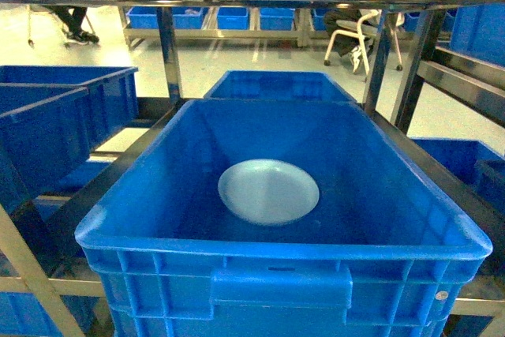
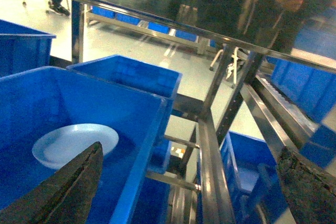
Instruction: Place blue tray on left shelf second layer neatly
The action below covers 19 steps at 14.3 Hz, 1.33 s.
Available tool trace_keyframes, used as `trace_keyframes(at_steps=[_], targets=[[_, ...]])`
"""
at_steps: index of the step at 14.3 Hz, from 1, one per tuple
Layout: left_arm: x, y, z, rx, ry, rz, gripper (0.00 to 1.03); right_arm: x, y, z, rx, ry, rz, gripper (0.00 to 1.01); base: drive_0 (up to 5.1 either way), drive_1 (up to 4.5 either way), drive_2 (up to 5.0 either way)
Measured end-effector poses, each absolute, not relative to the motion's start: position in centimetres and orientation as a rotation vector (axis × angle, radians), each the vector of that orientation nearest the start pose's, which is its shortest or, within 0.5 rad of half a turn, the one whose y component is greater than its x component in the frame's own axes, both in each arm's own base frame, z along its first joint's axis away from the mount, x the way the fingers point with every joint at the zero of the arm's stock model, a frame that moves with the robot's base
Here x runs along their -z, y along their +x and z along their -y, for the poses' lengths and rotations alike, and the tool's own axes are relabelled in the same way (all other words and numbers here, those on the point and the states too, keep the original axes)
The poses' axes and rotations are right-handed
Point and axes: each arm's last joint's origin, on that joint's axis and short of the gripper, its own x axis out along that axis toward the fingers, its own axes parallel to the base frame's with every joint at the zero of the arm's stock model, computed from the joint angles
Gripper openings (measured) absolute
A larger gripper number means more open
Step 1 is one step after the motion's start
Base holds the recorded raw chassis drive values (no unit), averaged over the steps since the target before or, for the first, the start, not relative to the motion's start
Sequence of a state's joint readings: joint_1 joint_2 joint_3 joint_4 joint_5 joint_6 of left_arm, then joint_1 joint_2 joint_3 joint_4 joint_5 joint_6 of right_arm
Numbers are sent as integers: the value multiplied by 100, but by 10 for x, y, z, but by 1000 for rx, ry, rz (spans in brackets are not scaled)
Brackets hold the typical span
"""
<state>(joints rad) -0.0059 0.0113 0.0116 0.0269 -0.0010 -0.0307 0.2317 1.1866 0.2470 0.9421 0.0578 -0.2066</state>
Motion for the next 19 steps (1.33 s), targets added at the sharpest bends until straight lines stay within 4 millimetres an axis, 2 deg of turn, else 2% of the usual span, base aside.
trace_keyframes(at_steps=[2,4,6,7,8,9,11,14,16,19], targets=[[-169,98,1,5,-30,27,98,-191,182,-38,-132,-200,30,98,0,0,0],[-169,98,1,5,-31,27,98,-197,153,-45,-118,-185,79,98,0,0,0],[-169,98,1,5,-31,27,98,-184,124,-48,-59,-170,89,98,0,0,0],[-169,98,1,5,-30,28,98,-175,117,-44,-32,-189,56,98,0,0,0],[-169,98,1,6,-30,28,98,-179,116,-42,-9,-172,85,98,0,0,0],[-169,98,1,5,-31,28,98,-173,115,-38,-18,-139,-1,86,0,0,0],[-169,98,1,5,-31,28,98,-172,111,-23,8,-27,18,51,0,0,0],[-169,98,1,5,-30,28,98,-166,102,-12,4,-22,-32,1,0,0,0],[-169,98,1,6,-30,28,98,-168,97,-1,8,-14,10,2,0,0,0],[-169,98,1,5,-30,28,98,-168,97,0,0,-11,9,2,0,0,0]])
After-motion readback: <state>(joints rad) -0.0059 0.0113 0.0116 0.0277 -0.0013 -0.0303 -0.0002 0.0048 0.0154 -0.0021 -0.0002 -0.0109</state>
